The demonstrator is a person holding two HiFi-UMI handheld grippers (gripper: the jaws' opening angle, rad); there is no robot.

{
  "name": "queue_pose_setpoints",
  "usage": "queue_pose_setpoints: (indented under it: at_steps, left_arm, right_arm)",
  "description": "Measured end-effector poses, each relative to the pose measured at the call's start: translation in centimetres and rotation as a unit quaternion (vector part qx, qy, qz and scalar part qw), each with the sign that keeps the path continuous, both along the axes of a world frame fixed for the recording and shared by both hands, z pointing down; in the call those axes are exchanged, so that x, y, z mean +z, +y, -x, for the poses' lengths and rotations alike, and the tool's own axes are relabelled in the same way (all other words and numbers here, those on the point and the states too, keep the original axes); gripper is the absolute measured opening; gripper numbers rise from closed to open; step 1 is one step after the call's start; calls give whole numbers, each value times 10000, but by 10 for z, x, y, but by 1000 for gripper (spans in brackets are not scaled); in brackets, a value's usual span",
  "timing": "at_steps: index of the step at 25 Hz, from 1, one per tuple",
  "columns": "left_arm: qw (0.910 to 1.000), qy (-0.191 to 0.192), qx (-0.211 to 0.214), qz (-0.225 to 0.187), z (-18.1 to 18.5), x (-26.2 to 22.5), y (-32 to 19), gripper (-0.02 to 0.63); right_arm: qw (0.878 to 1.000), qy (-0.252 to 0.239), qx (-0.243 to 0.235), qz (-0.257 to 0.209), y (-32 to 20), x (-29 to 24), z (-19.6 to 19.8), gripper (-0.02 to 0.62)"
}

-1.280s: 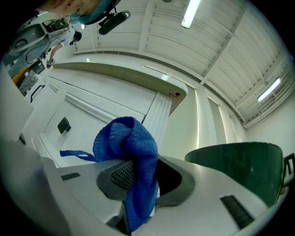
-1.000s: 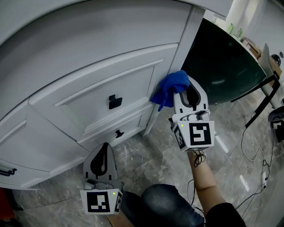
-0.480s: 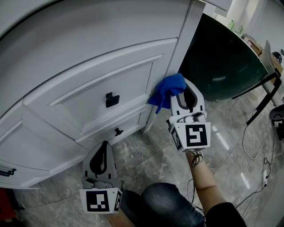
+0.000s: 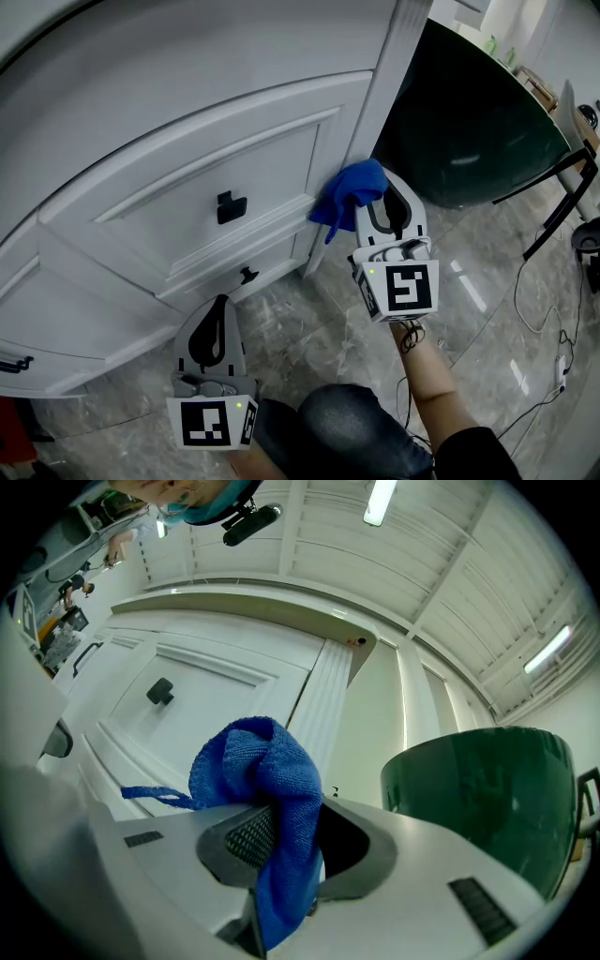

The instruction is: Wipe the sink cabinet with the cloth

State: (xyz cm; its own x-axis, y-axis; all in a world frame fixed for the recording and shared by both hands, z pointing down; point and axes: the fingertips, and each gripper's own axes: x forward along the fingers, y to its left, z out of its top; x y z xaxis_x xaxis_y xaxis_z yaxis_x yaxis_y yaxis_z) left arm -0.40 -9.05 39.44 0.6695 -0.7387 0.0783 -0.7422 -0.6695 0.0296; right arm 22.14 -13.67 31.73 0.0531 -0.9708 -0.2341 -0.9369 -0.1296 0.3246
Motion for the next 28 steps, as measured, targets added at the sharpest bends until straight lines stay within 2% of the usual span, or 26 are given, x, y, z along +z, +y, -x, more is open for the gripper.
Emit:
queue_pose_setpoints:
  at_steps: [28]
  left_arm:
    - [10000,-73,10,-8,-4,1,1,0]
  right_arm:
    - [9998,-173,68,-18,0,26,-2,114]
